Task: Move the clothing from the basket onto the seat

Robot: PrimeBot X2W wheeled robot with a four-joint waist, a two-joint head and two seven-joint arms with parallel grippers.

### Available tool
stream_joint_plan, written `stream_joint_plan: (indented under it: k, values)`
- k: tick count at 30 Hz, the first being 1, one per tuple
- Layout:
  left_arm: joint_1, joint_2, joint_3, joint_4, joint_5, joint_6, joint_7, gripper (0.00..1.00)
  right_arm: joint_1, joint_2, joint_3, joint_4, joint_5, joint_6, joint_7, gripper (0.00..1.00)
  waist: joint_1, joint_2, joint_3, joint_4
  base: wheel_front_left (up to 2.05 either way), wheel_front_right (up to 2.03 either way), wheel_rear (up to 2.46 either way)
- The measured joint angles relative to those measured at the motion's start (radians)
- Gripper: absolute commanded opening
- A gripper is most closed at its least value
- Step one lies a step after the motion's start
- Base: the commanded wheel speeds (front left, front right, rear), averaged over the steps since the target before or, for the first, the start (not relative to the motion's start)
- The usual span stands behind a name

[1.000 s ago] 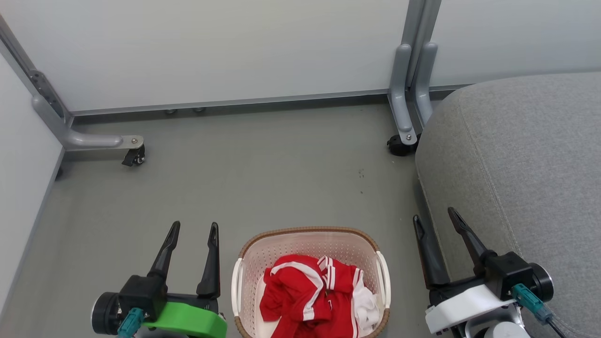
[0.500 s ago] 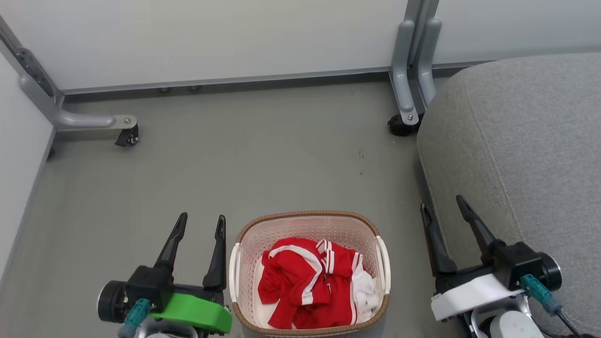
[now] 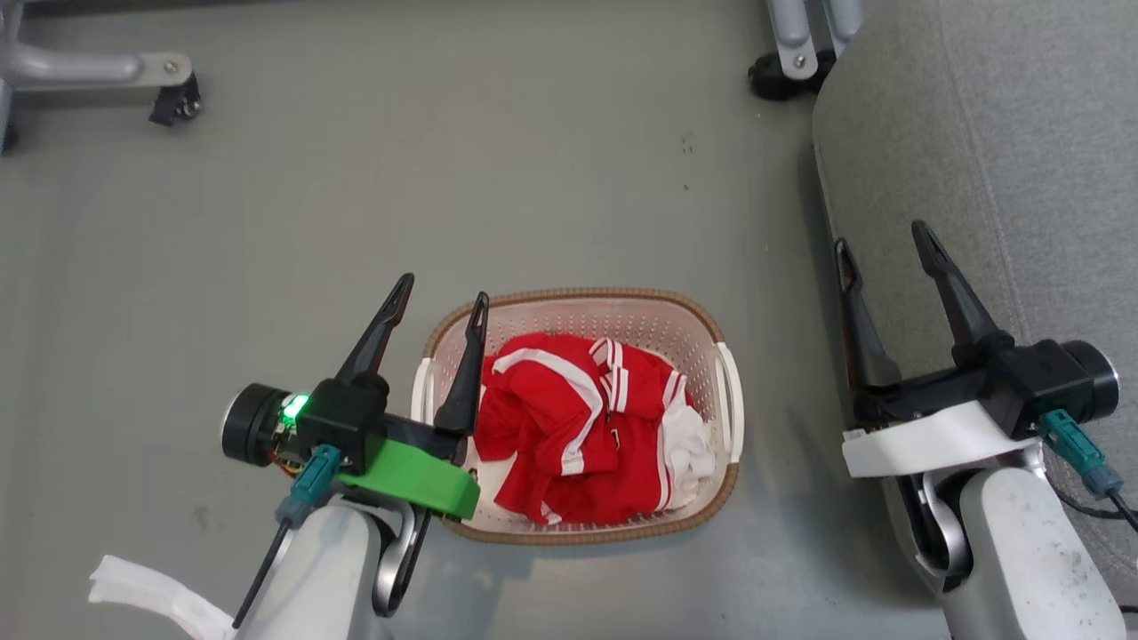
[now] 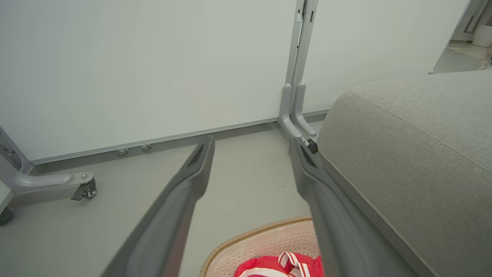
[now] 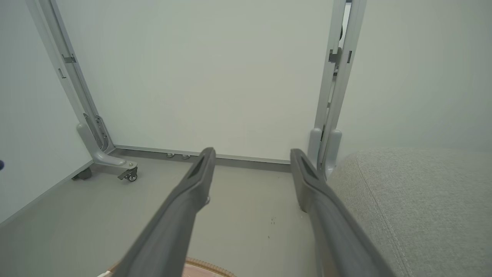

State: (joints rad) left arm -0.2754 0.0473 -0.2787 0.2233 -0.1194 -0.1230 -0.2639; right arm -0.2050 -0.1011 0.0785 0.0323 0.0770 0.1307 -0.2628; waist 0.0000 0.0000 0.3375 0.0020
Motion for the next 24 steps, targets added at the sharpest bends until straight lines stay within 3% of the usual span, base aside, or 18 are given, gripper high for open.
stream_joint_plan:
  k: [8, 14, 24]
  values:
    - [-0.152, 0.013, -0.074, 0.091, 0.048, -0.004, 0.000, 1.00, -0.113, -0.005, -0.020, -0.025, -0.001, 0.000, 0.000, 1.00, 0.0002, 0.0000, 0.174, -0.014, 0.00, 0.00, 0.00]
    - [-0.296, 0.098, -0.317, 0.251, 0.087, -0.005, 0.000, 1.00, -0.166, -0.010, -0.027, -0.040, -0.002, 0.000, 0.000, 1.00, 0.0002, 0.0000, 0.296, -0.035, 0.00, 0.00, 0.00]
    - [-0.490, 0.111, -0.520, 0.574, 0.042, -0.006, 0.000, 1.00, -0.225, 0.019, -0.092, -0.083, 0.042, 0.000, 0.000, 1.00, 0.0002, 0.0000, 0.446, -0.088, 0.00, 0.00, 0.00]
